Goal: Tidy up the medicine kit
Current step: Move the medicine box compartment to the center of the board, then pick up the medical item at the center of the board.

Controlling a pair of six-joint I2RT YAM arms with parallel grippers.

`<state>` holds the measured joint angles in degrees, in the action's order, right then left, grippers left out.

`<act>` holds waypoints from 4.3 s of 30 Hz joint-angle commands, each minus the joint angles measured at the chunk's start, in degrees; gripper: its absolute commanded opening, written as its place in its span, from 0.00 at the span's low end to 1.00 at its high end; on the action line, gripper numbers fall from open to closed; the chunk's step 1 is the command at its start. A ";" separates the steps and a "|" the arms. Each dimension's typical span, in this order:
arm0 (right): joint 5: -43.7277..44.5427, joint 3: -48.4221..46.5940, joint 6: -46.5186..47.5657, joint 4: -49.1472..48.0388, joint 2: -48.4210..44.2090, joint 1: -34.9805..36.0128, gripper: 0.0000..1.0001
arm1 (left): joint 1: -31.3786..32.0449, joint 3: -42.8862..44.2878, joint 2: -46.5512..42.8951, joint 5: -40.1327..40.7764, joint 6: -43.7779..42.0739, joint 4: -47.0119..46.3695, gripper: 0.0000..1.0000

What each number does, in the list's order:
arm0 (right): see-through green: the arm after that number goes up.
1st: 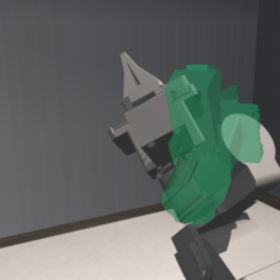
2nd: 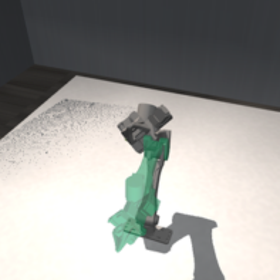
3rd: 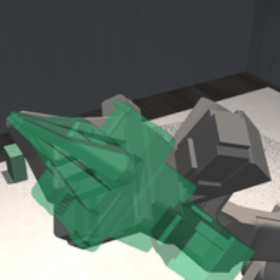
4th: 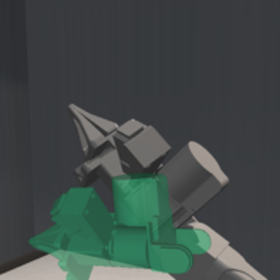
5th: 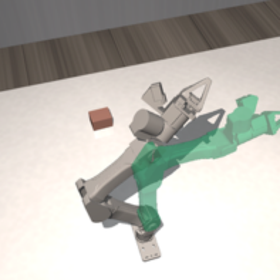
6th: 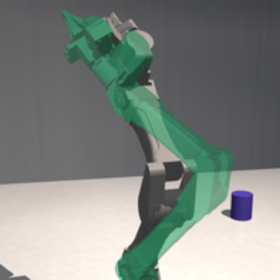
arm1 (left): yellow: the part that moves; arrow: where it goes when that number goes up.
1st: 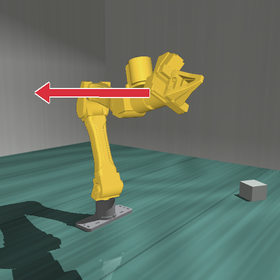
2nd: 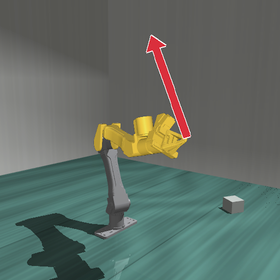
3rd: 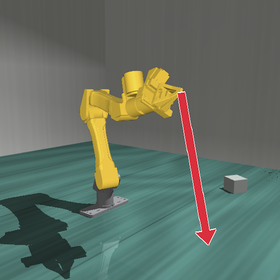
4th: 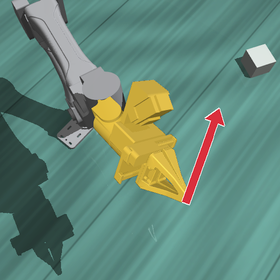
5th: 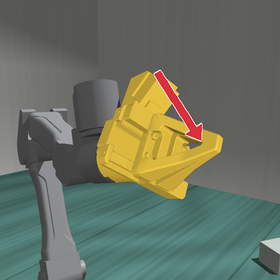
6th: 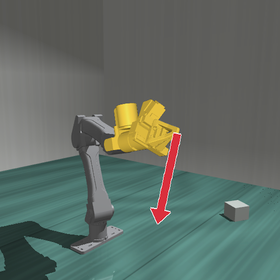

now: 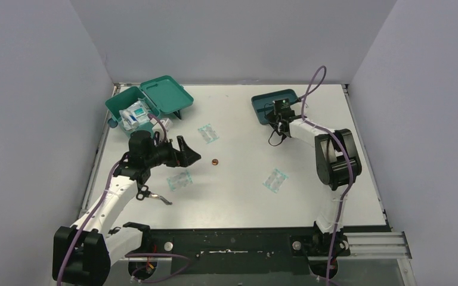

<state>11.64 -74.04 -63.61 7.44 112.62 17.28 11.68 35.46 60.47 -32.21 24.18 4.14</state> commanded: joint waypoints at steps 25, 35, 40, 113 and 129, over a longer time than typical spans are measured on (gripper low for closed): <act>-11.24 -3.65 17.53 4.90 3.92 -0.73 0.21 | -1.61 6.98 -0.26 11.74 -9.76 17.85 0.97; -15.88 7.03 28.53 9.59 -7.12 2.35 0.21 | -1.53 5.23 -0.62 8.60 -9.46 14.61 0.97; -17.38 13.04 31.23 11.94 -13.08 5.03 0.21 | -1.29 4.94 -0.87 6.59 -9.60 13.26 0.97; 0.86 -3.44 -15.45 55.78 -8.03 8.20 0.37 | 1.59 3.82 -5.00 5.40 -9.69 12.11 0.84; -0.57 -4.27 -18.97 53.56 -2.79 7.75 0.36 | 1.59 3.90 -4.90 5.66 -9.76 11.96 0.84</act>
<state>10.20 -76.47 -80.62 61.08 109.03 25.21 13.04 39.13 56.69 -25.12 15.59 18.61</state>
